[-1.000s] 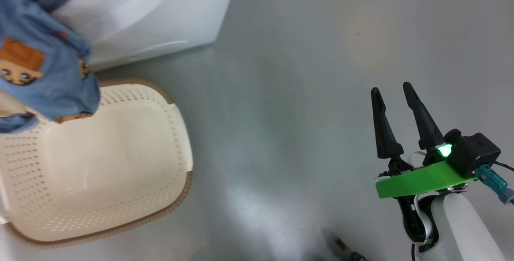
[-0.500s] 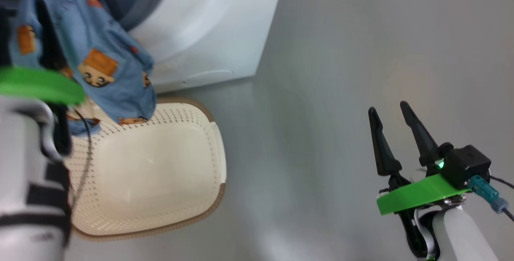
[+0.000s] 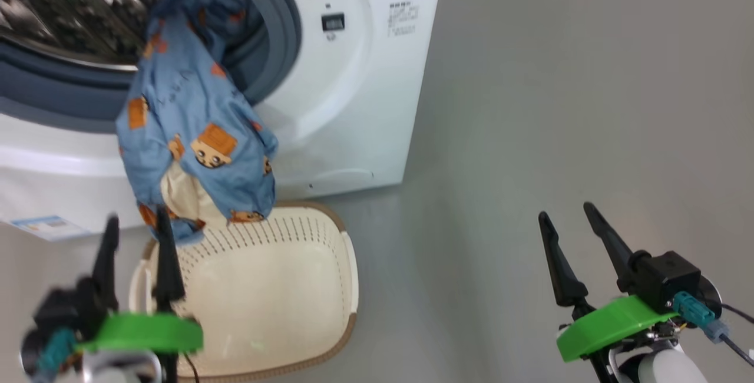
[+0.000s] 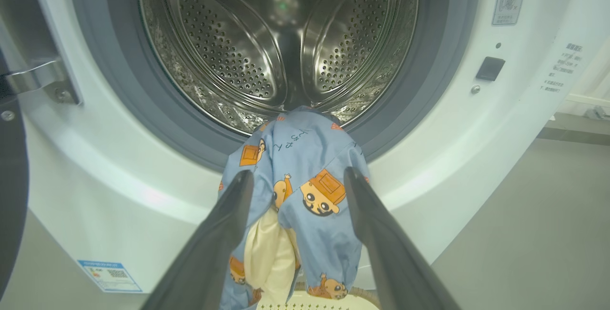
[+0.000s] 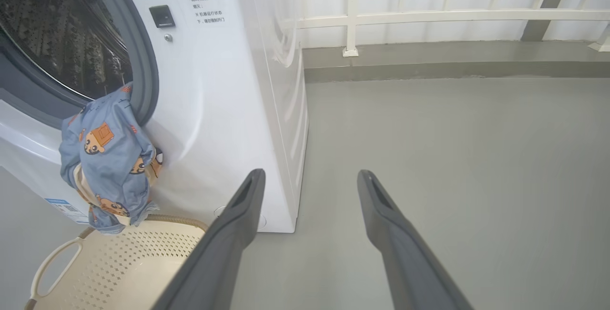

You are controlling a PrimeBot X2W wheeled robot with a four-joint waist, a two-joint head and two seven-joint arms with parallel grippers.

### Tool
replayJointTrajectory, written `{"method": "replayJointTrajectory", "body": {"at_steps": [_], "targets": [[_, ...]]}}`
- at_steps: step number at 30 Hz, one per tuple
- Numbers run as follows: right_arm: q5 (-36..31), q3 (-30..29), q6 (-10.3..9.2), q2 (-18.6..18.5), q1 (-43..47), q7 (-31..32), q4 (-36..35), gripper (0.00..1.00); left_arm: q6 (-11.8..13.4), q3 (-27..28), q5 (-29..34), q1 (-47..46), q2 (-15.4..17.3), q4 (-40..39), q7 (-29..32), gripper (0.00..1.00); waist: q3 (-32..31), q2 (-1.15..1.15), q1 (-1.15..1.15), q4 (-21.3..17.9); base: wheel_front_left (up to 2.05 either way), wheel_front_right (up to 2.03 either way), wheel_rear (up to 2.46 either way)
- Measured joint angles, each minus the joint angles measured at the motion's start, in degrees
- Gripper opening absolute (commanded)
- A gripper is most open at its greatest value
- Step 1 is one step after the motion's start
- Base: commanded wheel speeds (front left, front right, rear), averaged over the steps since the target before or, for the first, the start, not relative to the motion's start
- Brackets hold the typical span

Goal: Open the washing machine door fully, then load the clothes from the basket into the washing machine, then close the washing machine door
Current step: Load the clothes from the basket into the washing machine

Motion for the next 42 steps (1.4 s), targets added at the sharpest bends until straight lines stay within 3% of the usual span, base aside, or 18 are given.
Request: {"method": "replayJointTrajectory", "body": {"at_steps": [10,18,27,42], "targets": [[-1.98,-0.14,0.00,-0.04,5.40,4.01,-2.67,1.00,2.09,-1.32,0.52,13.34,-1.07,-3.79,0.14,1.00,-8.91,0.00,0.00,1.07,0.00,0.00,0.00],[-2.29,-0.65,0.00,-0.46,7.90,5.56,-5.01,1.00,3.89,-1.65,0.71,17.59,-1.03,-7.16,1.38,1.00,-13.21,0.00,0.00,1.74,0.00,0.00,0.00],[-2.30,-1.56,0.00,-0.44,9.79,6.92,-6.44,1.00,5.49,-1.81,0.97,21.26,-1.04,-9.54,2.54,1.00,-15.56,0.00,0.01,2.55,0.00,0.00,0.00],[-2.30,-1.68,0.00,-0.31,9.98,7.43,-7.30,1.00,5.95,-2.97,0.97,22.30,-1.07,-10.07,3.05,1.00,-16.11,0.00,0.01,2.23,0.00,0.00,0.00]]}}
